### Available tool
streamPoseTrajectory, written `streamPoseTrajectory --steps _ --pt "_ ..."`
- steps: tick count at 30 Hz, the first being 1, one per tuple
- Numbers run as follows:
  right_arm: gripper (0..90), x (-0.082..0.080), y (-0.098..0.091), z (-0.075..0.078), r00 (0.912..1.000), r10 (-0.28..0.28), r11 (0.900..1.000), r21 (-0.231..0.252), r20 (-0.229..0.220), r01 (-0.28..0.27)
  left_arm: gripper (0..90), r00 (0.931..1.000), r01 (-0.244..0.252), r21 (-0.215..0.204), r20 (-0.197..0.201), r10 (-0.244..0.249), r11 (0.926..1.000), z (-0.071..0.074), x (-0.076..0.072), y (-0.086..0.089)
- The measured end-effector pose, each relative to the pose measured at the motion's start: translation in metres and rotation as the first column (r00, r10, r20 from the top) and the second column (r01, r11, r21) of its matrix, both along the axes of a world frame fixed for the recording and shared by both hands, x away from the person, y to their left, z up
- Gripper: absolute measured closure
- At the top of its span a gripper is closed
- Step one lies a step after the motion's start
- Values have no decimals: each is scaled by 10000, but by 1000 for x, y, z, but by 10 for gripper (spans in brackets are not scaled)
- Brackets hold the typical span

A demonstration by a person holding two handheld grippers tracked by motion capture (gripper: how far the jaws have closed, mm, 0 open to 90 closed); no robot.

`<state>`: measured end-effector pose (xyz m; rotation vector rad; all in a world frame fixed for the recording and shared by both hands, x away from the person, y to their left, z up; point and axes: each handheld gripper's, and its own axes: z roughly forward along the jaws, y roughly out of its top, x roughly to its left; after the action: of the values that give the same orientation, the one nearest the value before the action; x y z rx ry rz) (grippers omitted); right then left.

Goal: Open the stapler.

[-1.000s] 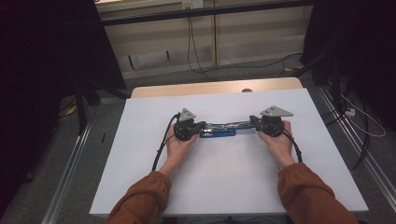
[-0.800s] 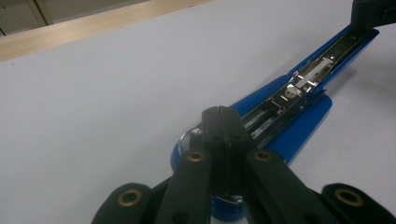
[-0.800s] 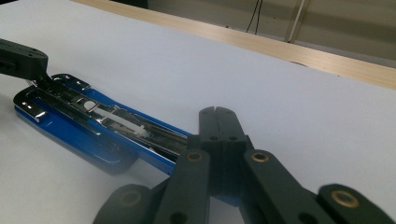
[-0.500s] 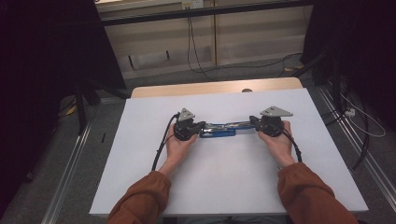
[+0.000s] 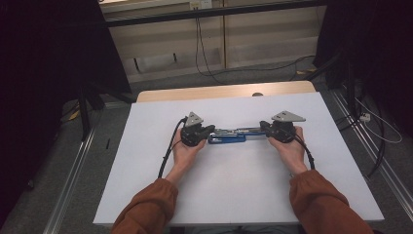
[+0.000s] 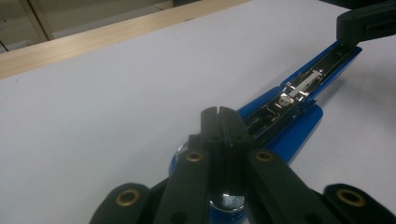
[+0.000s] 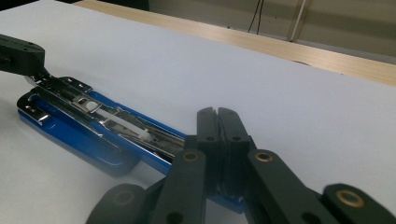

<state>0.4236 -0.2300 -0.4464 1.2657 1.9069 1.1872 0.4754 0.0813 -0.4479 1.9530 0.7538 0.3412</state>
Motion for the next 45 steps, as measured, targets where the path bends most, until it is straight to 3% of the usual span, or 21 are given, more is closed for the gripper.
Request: streamPoseTrajectory --steps 3,13,17,19,21,22,23,25,26,28,30,32,35,41,45 --pt "863 0 0 0 10000 0 10000 86 20 0 815 10000 16 88 80 -17 10000 1 -1 -1" --pt "771 -3 0 5 9994 136 9992 369 325 -148 681 9995 -319 -361 71 321 9988 10 -2 7" --pt "627 -4 -2 6 9997 120 9989 460 216 -130 522 9984 -533 -272 149 537 9982 14 -3 9" --pt "600 -4 -3 6 9997 140 9986 513 210 -151 490 9982 -590 -327 61 593 9977 16 -3 10" --pt "530 -5 -4 6 9997 196 9983 543 174 -205 391 9976 -685 -334 -84 682 9971 16 -3 12" --pt "445 -5 -5 6 9997 211 9979 614 116 -218 329 9971 -743 -318 -205 737 9967 16 -3 14" --pt "445 -5 -5 6 9997 211 9979 614 116 -218 329 9970 -743 -316 -245 735 9967 17 -2 15" --pt "356 -5 -4 6 9995 294 9972 681 104 -301 292 9961 -850 -259 -274 843 9960 18 -2 17" --pt "247 -5 -4 7 9996 265 9961 832 139 -276 227 9963 -830 -236 -259 824 9963 19 -3 18" --pt "211 -5 -3 7 9996 241 9958 883 174 -255 204 9969 -783 -150 -100 782 9968 20 -3 18" --pt "136 -6 -4 8 9996 161 9952 963 247 -184 78 9970 -754 -138 -210 751 9971 20 -5 17" --pt "112 -6 -5 8 9996 130 9945 1037 231 -153 42 9986 -425 -5 -306 424 9991 20 -9 17" --pt "104 -7 -7 8 9995 216 9944 1034 233 -239 41 9990 -408 147 -165 410 9991 20 -13 18" --pt "87 -13 -10 10 9994 258 9963 817 231 -276 33 9987 -434 -303 -290 425 9986 22 -21 33" --pt "92 -17 -13 12 9992 208 9972 709 354 -233 34 9987 -511 -191 78 512 9985 23 -29 40"
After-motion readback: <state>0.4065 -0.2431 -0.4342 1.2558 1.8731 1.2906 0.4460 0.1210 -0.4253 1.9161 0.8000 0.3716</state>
